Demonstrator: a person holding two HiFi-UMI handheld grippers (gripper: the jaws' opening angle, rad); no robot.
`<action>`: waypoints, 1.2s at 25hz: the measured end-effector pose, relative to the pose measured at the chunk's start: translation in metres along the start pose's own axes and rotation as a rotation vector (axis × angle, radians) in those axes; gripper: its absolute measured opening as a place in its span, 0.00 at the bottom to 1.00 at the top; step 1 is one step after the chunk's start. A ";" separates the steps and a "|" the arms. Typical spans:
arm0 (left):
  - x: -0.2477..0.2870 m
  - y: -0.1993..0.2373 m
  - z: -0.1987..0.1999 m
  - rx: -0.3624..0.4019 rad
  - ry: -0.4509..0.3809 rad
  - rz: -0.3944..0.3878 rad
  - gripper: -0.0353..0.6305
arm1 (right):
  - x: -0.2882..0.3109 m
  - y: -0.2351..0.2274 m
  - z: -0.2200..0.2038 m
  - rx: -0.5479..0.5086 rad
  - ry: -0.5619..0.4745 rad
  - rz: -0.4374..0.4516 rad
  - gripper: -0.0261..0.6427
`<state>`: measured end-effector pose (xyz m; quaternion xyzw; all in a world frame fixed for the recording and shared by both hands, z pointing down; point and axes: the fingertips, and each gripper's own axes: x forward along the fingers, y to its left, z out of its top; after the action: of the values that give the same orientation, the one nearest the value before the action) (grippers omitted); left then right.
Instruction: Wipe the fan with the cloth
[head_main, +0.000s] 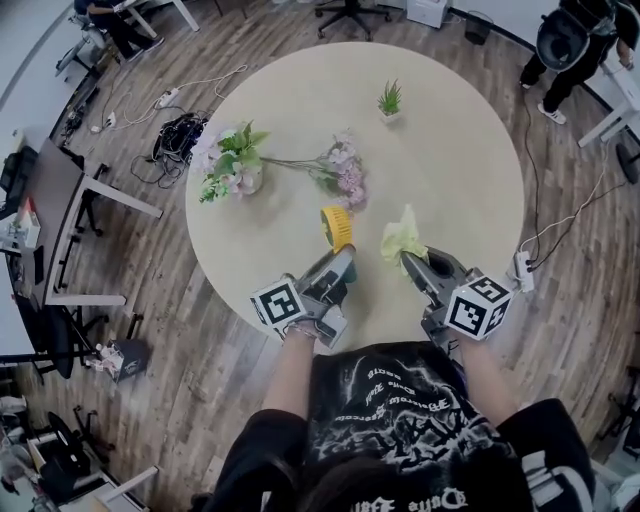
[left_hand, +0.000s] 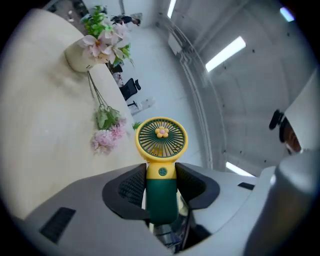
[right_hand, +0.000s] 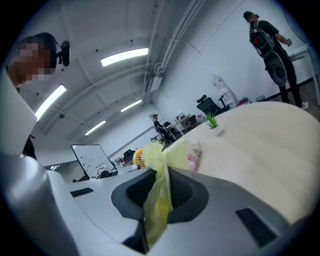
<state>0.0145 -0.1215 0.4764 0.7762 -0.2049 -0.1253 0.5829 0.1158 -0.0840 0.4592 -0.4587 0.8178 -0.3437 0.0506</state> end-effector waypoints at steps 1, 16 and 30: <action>0.001 -0.015 0.008 -0.070 -0.063 -0.073 0.35 | 0.001 0.006 0.004 -0.026 -0.011 0.011 0.11; -0.007 -0.112 0.049 -0.199 -0.331 -0.424 0.35 | 0.015 0.114 0.020 -0.308 -0.022 0.313 0.11; 0.010 -0.134 0.026 -0.178 -0.295 -0.375 0.35 | 0.002 0.127 0.076 -0.337 -0.277 0.212 0.11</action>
<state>0.0349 -0.1167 0.3413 0.7195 -0.1282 -0.3606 0.5795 0.0538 -0.0810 0.3244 -0.4151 0.8924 -0.1290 0.1210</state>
